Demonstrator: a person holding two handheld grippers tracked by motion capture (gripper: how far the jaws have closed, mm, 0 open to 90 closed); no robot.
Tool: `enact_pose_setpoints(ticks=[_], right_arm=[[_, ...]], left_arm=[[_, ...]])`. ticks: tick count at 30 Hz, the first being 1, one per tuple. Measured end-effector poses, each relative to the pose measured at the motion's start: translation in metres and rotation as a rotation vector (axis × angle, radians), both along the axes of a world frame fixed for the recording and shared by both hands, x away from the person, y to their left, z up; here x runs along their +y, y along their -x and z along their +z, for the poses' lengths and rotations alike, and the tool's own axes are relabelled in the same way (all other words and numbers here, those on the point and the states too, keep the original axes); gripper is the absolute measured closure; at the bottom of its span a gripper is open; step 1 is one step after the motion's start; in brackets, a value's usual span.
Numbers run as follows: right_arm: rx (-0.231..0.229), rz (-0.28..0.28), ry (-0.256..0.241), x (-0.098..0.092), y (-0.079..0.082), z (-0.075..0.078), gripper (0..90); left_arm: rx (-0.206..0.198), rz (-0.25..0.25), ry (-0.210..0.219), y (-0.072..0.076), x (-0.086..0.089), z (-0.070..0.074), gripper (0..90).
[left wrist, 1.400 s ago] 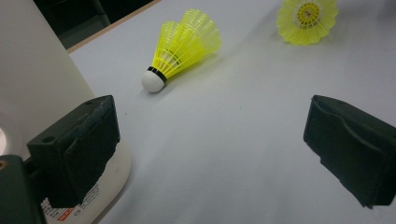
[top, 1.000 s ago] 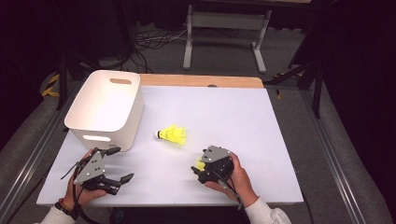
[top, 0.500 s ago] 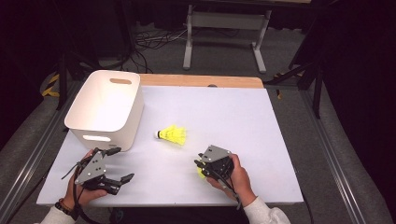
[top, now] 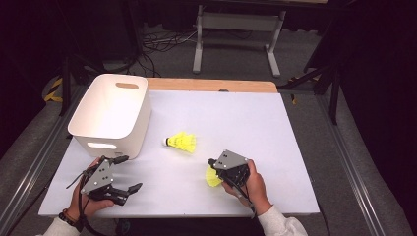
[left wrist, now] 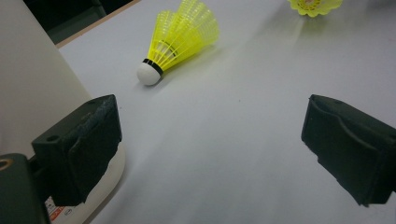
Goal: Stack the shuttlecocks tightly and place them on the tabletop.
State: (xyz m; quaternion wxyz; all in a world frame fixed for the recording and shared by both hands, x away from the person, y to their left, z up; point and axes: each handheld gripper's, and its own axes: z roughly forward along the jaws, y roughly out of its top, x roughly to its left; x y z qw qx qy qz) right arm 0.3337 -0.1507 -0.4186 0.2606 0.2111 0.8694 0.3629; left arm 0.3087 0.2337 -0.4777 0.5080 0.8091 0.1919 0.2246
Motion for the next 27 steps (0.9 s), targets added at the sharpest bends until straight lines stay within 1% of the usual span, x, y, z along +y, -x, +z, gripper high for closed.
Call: enact_pose_setpoints(ticks=[2,3,5,8,10,12,15,17,18,20,23,27], right_arm=[[-0.012,0.005,-0.042,0.000,0.000,0.002,90.0],[-0.018,0.001,-0.055,0.001,0.000,0.003,90.0],[-0.027,0.012,-0.087,0.003,-0.001,0.006,90.0],[-0.035,0.035,-0.116,0.010,-0.003,0.007,90.0],[-0.029,0.047,-0.134,0.014,-0.005,0.006,90.0],[-0.017,0.059,-0.156,0.018,-0.009,0.004,90.0],[0.003,0.072,-0.177,0.022,-0.014,0.000,90.0],[0.013,0.068,-0.191,0.023,-0.015,-0.003,89.5],[0.014,0.073,-0.200,0.022,-0.015,-0.005,89.4],[0.020,0.062,-0.201,0.020,-0.016,-0.007,89.2],[0.032,0.054,-0.221,0.017,-0.018,-0.008,88.5],[0.028,0.044,-0.227,0.011,-0.020,-0.009,87.7]], left_arm=[[-0.001,-0.003,0.000,0.000,-0.002,0.000,6.0],[-0.001,-0.005,-0.005,0.000,-0.002,-0.001,6.0],[0.001,-0.009,-0.004,0.000,-0.003,-0.001,6.1],[0.003,-0.008,-0.006,-0.001,-0.003,-0.001,6.3],[0.009,-0.005,-0.010,-0.002,-0.003,-0.002,6.3],[0.014,-0.003,-0.004,-0.003,-0.003,-0.003,6.5],[0.013,-0.004,-0.010,-0.003,-0.003,-0.003,6.5],[0.015,-0.005,-0.016,-0.003,-0.003,-0.003,6.5],[0.016,-0.004,-0.012,-0.004,-0.004,-0.004,6.5],[0.019,-0.001,-0.013,-0.004,-0.003,-0.004,6.5],[0.022,0.000,-0.013,-0.004,-0.003,-0.004,6.6],[0.020,-0.002,-0.015,-0.004,-0.003,-0.004,6.7]])
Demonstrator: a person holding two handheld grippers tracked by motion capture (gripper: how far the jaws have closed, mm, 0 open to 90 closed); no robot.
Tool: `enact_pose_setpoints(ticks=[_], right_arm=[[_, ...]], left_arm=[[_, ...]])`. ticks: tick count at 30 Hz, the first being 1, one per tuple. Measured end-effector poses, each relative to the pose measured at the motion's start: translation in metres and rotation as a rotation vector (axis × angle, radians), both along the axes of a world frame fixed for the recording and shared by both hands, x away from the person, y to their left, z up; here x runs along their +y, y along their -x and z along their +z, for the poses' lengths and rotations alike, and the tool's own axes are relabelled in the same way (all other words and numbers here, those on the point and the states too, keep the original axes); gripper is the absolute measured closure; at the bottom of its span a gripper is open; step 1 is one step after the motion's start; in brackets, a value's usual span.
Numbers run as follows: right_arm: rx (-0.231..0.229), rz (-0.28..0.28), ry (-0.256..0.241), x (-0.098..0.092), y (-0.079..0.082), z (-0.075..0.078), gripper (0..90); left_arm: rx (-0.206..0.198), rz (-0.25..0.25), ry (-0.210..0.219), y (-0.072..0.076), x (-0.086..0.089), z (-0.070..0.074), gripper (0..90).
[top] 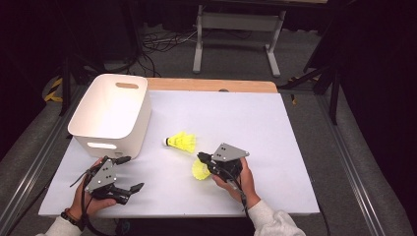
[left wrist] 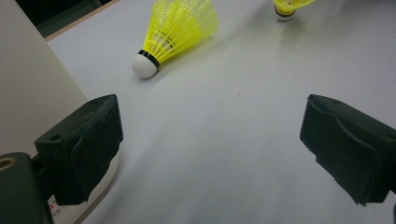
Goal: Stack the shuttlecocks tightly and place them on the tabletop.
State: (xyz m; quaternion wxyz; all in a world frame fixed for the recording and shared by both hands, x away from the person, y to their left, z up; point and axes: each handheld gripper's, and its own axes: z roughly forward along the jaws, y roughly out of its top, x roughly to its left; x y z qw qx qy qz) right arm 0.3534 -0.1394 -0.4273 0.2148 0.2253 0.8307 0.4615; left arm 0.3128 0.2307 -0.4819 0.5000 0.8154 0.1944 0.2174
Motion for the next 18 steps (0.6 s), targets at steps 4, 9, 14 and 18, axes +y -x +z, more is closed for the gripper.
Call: enact_pose_setpoints(ticks=[4,9,14,18], right_arm=[[0.003,-0.024,-0.012,-0.008,-0.001,0.001,86.0],[0.011,-0.037,-0.007,-0.019,-0.002,0.002,81.1],[0.017,-0.060,-0.002,-0.033,-0.004,0.003,77.0],[0.016,-0.082,-0.007,-0.042,-0.004,0.003,76.7]], left_arm=[[0.002,0.001,0.006,0.000,0.000,0.000,6.7],[0.002,0.002,0.009,0.000,0.001,0.000,6.7],[0.002,-0.001,0.006,0.001,0.001,0.000,6.7],[0.002,-0.004,0.006,0.001,0.001,0.000,6.8]])
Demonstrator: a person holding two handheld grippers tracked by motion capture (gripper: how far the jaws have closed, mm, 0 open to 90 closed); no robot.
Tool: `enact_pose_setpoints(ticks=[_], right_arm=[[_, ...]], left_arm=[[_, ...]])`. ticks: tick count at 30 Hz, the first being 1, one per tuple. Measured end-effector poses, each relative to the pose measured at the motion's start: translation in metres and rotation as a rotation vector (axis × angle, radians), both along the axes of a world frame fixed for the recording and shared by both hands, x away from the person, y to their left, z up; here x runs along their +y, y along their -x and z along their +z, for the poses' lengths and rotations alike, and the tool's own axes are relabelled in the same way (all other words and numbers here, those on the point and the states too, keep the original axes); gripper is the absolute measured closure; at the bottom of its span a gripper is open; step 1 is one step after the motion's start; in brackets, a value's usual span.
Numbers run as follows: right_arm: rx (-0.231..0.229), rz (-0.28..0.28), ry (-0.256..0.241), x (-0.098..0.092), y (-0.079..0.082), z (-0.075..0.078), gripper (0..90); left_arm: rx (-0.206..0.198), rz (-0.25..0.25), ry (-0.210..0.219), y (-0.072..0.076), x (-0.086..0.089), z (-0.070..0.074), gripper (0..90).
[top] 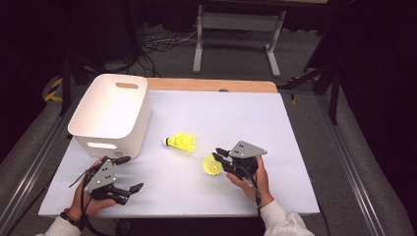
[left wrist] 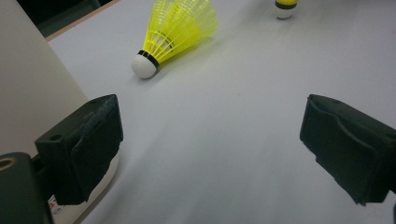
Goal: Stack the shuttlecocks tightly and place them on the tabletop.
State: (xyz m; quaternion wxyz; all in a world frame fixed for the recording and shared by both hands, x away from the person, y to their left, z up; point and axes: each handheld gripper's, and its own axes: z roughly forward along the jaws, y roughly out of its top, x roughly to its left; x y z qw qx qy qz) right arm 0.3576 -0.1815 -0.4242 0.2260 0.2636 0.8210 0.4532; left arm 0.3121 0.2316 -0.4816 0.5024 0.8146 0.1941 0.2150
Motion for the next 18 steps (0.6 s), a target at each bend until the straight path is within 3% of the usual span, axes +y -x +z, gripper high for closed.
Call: enact_pose_setpoints(ticks=[18], right_arm=[[-0.001,-0.026,0.073,-0.029,0.003,-0.008,70.3]], left_arm=[[0.003,-0.008,-0.016,0.000,-0.001,-0.001,7.3]])
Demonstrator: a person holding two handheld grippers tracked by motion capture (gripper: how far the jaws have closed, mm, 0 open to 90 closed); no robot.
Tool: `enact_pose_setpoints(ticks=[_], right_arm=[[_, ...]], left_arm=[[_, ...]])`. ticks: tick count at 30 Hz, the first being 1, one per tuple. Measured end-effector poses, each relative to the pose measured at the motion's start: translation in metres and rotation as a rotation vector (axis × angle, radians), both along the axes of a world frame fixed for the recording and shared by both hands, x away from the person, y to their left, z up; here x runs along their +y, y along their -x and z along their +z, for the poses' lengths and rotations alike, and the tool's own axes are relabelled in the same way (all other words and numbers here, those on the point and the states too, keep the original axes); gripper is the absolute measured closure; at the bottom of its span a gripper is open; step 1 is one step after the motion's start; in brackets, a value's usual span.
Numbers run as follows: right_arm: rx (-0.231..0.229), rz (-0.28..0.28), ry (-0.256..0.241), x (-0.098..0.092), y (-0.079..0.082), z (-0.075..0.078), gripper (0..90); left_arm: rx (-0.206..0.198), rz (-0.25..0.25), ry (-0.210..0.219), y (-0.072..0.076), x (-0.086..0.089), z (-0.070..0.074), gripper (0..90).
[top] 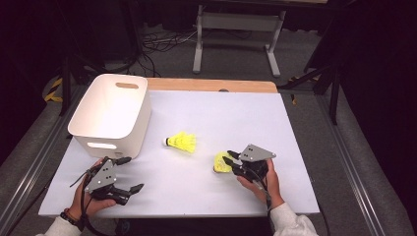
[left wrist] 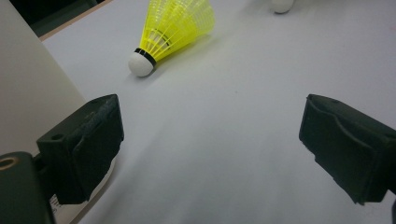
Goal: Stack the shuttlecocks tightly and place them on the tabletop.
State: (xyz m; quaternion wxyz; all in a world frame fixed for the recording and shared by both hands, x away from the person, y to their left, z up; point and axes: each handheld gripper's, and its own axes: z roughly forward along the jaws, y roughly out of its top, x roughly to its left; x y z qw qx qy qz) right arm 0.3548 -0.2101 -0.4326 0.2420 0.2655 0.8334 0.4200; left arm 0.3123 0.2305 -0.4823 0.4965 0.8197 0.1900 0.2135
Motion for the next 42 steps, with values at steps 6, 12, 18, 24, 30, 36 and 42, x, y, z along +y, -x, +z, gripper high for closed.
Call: enact_pose_setpoints(ticks=[6,12,18,24,30,36,42], right_arm=[[0.010,-0.005,0.016,-0.006,0.001,-0.003,66.8],[0.021,-0.013,0.042,-0.012,0.002,-0.007,61.2],[0.031,-0.018,0.077,-0.018,0.003,-0.010,58.2],[0.035,-0.033,0.099,-0.024,0.004,-0.014,55.1],[0.041,-0.046,0.105,-0.033,0.006,-0.014,52.6],[0.020,-0.056,0.113,-0.039,0.011,-0.010,49.3],[0.007,-0.061,0.122,-0.043,0.019,-0.008,45.3]], left_arm=[[0.002,0.001,0.002,0.000,0.000,0.000,7.3],[0.007,-0.003,0.006,0.000,-0.001,-0.001,7.3],[0.007,-0.002,0.005,0.000,-0.001,-0.001,7.4],[0.007,-0.003,0.004,0.000,-0.001,-0.001,7.4],[0.006,-0.005,0.001,0.000,-0.001,0.000,7.4],[0.001,-0.007,-0.005,0.000,-0.001,0.000,7.4],[-0.003,-0.002,-0.007,0.001,0.000,0.001,7.4]])
